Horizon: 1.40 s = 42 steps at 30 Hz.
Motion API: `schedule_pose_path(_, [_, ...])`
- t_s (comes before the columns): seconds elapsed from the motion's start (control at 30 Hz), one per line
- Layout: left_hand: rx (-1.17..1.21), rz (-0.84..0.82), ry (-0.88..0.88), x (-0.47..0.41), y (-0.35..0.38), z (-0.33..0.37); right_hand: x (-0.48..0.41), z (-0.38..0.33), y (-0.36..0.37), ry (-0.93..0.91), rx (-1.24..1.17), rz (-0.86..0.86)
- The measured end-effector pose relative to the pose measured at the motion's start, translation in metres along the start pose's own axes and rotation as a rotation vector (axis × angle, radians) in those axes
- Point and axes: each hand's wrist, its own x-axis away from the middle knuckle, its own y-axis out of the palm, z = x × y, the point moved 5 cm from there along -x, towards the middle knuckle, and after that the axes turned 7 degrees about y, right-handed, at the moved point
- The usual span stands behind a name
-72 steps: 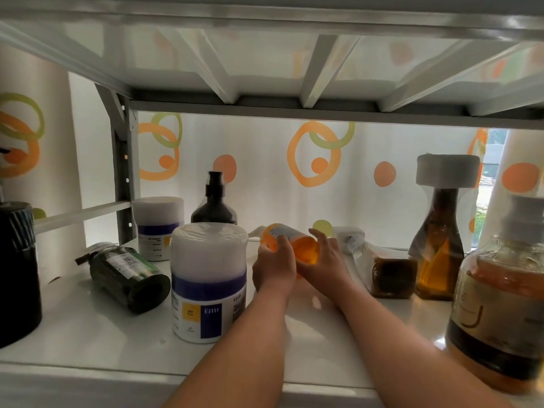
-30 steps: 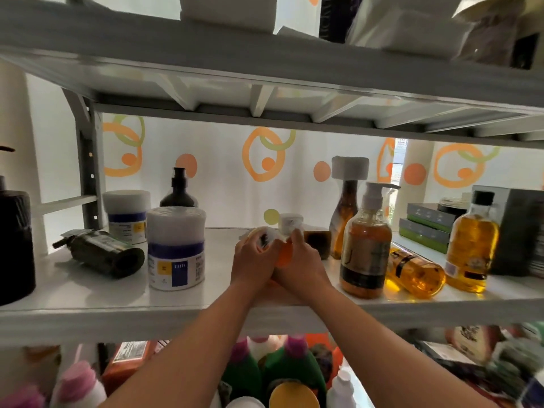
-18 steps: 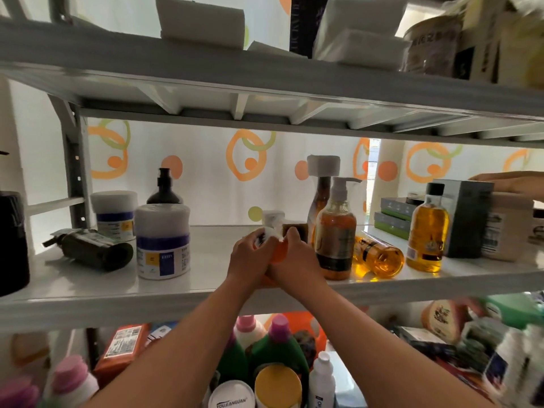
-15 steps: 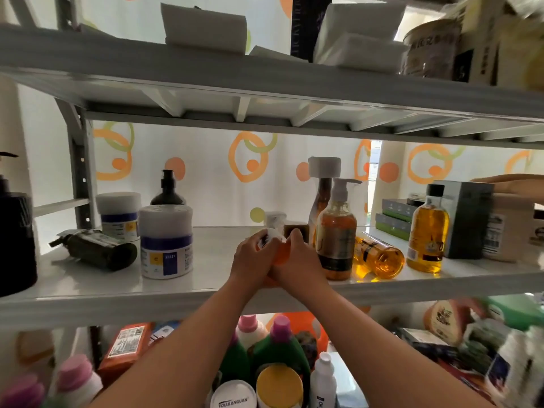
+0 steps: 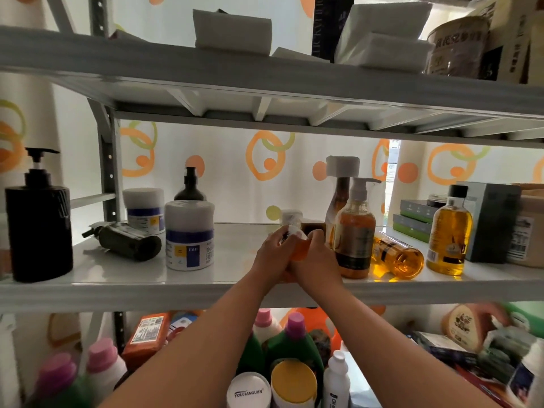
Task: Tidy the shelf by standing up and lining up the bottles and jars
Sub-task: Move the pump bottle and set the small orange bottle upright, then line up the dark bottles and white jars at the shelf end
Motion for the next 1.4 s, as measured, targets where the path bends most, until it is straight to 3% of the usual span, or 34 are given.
schedule_pose_path(0.23, [-0.047,0.134,0.066,0.011,-0.025,0.008,0.003,-0.018,0.000,-0.103,0.281,0.200])
schedule_pose_path(0.37, [-0.114,0.276,0.194,0.025,-0.055,0.013,0.013,-0.045,0.007,-0.230,0.232,0.252])
schedule_pose_path(0.6, [-0.293,0.515,0.370,0.049,-0.127,0.013,0.037,-0.091,0.049,-0.308,-0.078,0.025])
schedule_pose_path(0.73, [-0.342,0.615,0.311,0.053,-0.167,-0.003,0.047,-0.106,0.072,-0.331,-0.180,-0.074])
schedule_pose_path(0.83, [-0.250,0.685,0.219,0.049,-0.191,-0.017,0.049,-0.111,0.089,-0.334,-0.256,-0.141])
schedule_pose_path(1.03, [-0.025,0.527,-0.007,0.032,-0.196,-0.046,0.039,-0.118,0.109,-0.304,-0.343,-0.190])
schedule_pose_path(1.13, [-0.032,0.424,-0.040,0.030,-0.186,-0.049,0.037,-0.117,0.115,-0.312,-0.317,-0.225])
schedule_pose_path(1.23, [-0.157,0.471,-0.008,0.036,-0.184,-0.043,0.037,-0.115,0.116,-0.306,-0.301,-0.237])
schedule_pose_path(1.4, [-0.141,0.505,0.022,0.040,-0.178,-0.039,0.036,-0.108,0.105,-0.275,-0.315,-0.222])
